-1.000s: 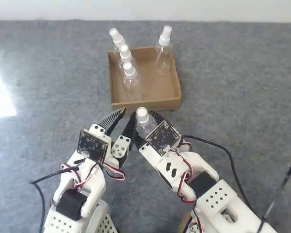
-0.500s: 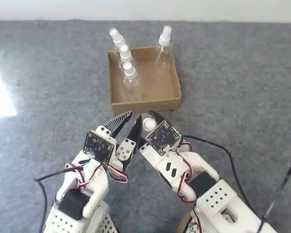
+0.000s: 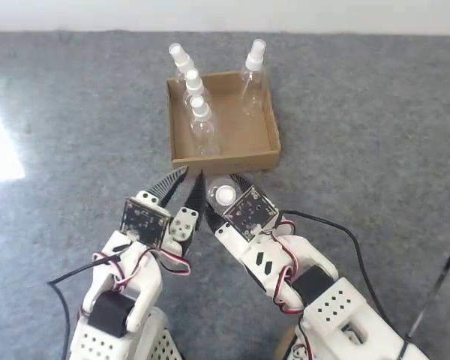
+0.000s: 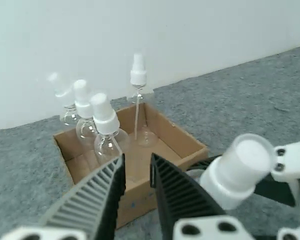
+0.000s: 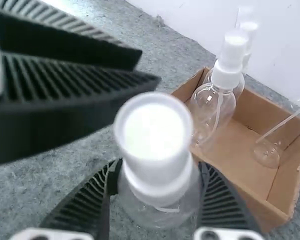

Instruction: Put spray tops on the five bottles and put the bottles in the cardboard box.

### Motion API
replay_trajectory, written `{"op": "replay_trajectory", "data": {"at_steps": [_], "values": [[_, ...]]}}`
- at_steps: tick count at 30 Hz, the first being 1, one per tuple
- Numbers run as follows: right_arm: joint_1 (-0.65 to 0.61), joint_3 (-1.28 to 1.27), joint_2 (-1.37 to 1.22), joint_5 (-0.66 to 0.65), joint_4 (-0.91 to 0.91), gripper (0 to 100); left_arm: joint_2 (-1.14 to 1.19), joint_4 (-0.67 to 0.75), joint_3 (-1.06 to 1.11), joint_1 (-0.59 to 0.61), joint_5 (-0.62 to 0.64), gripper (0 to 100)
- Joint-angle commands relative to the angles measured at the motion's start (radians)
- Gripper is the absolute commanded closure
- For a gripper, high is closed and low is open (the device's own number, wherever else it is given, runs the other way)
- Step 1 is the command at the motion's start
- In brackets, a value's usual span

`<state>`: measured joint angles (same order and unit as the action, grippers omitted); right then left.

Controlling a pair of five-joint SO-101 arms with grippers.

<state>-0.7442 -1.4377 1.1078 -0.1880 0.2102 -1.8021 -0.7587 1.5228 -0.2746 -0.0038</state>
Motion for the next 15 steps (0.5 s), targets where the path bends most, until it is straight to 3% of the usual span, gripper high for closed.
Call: {"op": "replay_trajectory", "data": {"at_steps": [1,15], "values": [[0.013,0.009,0.041,-0.020,0.005,89.1,-0.020,0.018,-0.061,0.097,-0.009,92],[0.068,0.005,0.041,-0.020,0.007,89.1,-0.020,0.021,-0.021,0.443,-0.012,92]]}}
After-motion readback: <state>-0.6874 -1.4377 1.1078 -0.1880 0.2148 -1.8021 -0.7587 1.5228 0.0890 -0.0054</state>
